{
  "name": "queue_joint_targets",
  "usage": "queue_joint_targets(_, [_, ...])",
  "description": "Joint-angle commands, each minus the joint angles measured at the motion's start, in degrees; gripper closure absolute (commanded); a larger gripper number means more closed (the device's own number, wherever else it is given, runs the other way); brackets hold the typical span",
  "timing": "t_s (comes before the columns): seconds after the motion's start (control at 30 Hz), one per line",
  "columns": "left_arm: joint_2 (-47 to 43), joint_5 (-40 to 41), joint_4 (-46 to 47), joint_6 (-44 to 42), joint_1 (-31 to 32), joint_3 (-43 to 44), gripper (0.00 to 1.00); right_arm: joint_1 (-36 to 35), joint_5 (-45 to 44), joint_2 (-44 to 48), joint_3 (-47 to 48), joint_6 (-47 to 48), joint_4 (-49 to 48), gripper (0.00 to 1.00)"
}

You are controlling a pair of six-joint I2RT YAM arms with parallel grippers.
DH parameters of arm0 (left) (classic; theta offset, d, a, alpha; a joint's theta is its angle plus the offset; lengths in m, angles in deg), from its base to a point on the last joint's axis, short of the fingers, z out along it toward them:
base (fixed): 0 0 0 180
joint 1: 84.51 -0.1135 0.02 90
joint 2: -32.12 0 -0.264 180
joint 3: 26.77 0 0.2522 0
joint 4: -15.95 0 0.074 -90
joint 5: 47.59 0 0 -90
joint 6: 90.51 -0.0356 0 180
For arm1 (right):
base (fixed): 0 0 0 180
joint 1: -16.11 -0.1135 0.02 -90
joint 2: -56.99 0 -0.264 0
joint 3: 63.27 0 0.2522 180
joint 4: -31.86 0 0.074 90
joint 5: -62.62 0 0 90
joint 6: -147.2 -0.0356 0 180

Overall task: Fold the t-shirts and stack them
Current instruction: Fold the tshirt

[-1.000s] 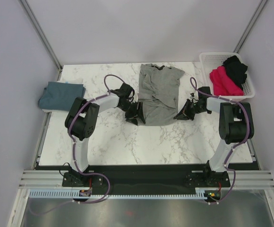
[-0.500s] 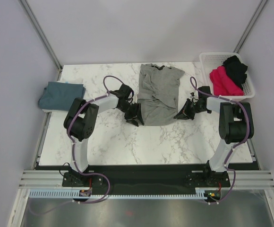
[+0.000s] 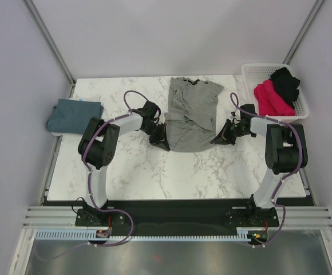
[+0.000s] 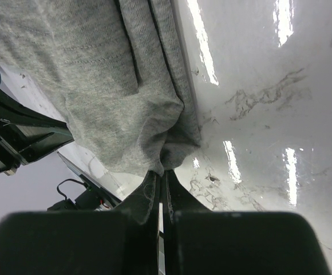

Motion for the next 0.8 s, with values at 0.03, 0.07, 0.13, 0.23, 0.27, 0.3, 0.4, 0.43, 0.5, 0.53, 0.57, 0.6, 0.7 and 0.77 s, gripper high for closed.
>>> queue_joint_targets(0.03, [-4.2,-1.0,0.2,-2.1,-0.1,0.2,0.98,0.2,-0.7,2.6,0.4,0.4,-1.0,1.00])
queue_joint_targets(0.07, [-6.3,-1.0,0.2,-2.1,-0.1,-0.4,0.98,0.2,-0.6,3.1,-0.2,0.2,-1.0,1.00])
queue_joint_targets(0.13, [-8.6,-1.0,0.2,-2.1,0.0,-1.7,0.98,0.2,-0.1,5.1,-1.0,-0.3,-0.9,1.00])
queue_joint_targets(0.23, [-12.3,-1.0,0.2,-2.1,0.0,-3.6,0.98,0.2,0.8,7.7,-2.8,-1.1,-0.5,1.00])
queue_joint_targets(0.27, [-13.2,-1.0,0.2,-2.1,0.1,-3.8,0.98,0.2,1.0,8.4,-3.7,-1.4,-0.5,1.00])
queue_joint_targets(0.3, [-14.4,-1.0,0.2,-2.1,0.3,-3.8,0.98,0.2,1.1,9.7,-3.9,-1.5,-0.1,1.00])
queue_joint_targets(0.4, [-16.0,-1.0,0.2,-2.1,1.3,-3.5,0.98,0.2,1.3,12.2,-5.2,-1.4,0.5,1.00])
queue_joint_targets(0.43, [-17.3,-1.0,0.2,-2.1,1.9,-3.4,0.98,0.2,1.3,13.0,-5.5,-1.5,0.6,1.00])
queue_joint_targets(0.5, [-18.5,-1.0,0.2,-2.1,2.6,-3.7,0.98,0.2,1.4,15.5,-6.5,-2.1,0.8,1.00])
queue_joint_targets(0.53, [-19.5,-1.0,0.2,-2.1,3.5,-3.9,0.98,0.2,1.4,16.4,-6.8,-2.2,0.9,1.00])
queue_joint_targets(0.57, [-20.2,-1.0,0.2,-2.1,4.1,-4.0,0.98,0.2,1.6,18.0,-7.2,-2.4,1.1,1.00])
queue_joint_targets(0.6, [-20.8,-1.0,0.2,-2.1,4.6,-4.1,0.98,0.2,1.7,18.8,-7.4,-2.3,1.6,1.00])
queue_joint_targets(0.7, [-23.2,-1.0,0.2,-2.1,6.5,-4.7,0.98,0.2,1.7,21.5,-7.1,-1.5,3.5,1.00])
queue_joint_targets(0.77, [-25.0,-1.0,0.2,-2.1,7.3,-5.2,0.98,0.2,1.6,23.6,-6.5,-0.9,5.1,1.00])
